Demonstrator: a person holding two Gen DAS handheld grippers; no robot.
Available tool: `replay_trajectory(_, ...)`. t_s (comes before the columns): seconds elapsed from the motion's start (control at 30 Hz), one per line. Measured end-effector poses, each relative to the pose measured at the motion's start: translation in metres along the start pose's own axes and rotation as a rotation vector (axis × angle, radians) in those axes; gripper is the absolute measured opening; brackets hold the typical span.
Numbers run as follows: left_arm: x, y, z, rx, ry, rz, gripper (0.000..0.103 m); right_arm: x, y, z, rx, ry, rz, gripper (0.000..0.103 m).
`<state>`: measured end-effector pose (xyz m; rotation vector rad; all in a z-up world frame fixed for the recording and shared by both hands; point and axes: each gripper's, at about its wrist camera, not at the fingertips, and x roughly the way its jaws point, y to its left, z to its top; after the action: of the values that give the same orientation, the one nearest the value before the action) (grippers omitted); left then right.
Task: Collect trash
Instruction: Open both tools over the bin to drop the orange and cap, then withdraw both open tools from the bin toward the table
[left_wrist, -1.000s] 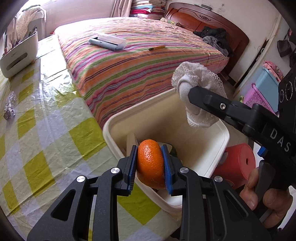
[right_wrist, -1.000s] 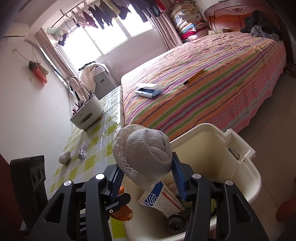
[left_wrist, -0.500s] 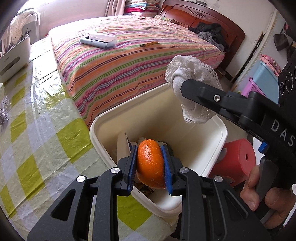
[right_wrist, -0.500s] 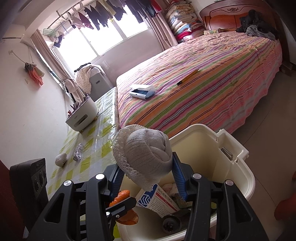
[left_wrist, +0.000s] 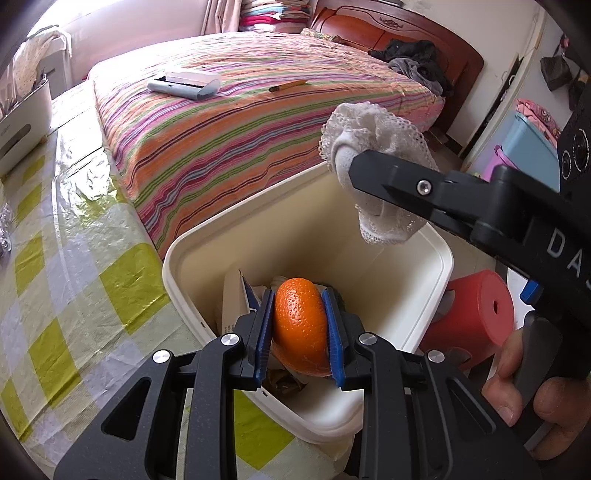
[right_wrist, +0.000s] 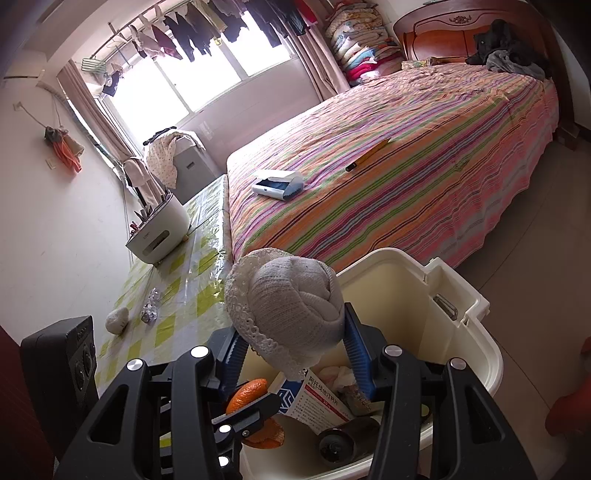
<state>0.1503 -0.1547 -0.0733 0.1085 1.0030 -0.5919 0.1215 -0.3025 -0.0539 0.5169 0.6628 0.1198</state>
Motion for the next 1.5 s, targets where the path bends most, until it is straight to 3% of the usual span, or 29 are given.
replay_trajectory(0.4, 0.001, 0.002, 0.001, -0.012, -0.002, -0.002, 0.029, 0.001, -0.005, 0.001, 0.021, -0.002, -0.011, 0.050)
replay_trajectory(0.63, -0.005, 0.005, 0.001, -0.024, -0.030, 0.018, 0.053, -0.002, -0.008, 0.002, 0.036, -0.021, -0.014, 0.058)
replay_trajectory(0.73, -0.008, 0.004, 0.001, -0.017, -0.036, 0.025, 0.053, -0.002, -0.008, 0.002, 0.045, -0.028, -0.015, 0.064)
replay_trajectory(1.13, -0.026, 0.022, 0.002, -0.054, -0.058, 0.043, 0.054, -0.003, -0.001, 0.007, 0.061, -0.041, 0.005, 0.064)
replay_trajectory(1.5, -0.070, 0.092, 0.002, -0.160, -0.116, 0.145, 0.054, 0.018, 0.047, 0.003, 0.003, -0.008, 0.052, 0.064)
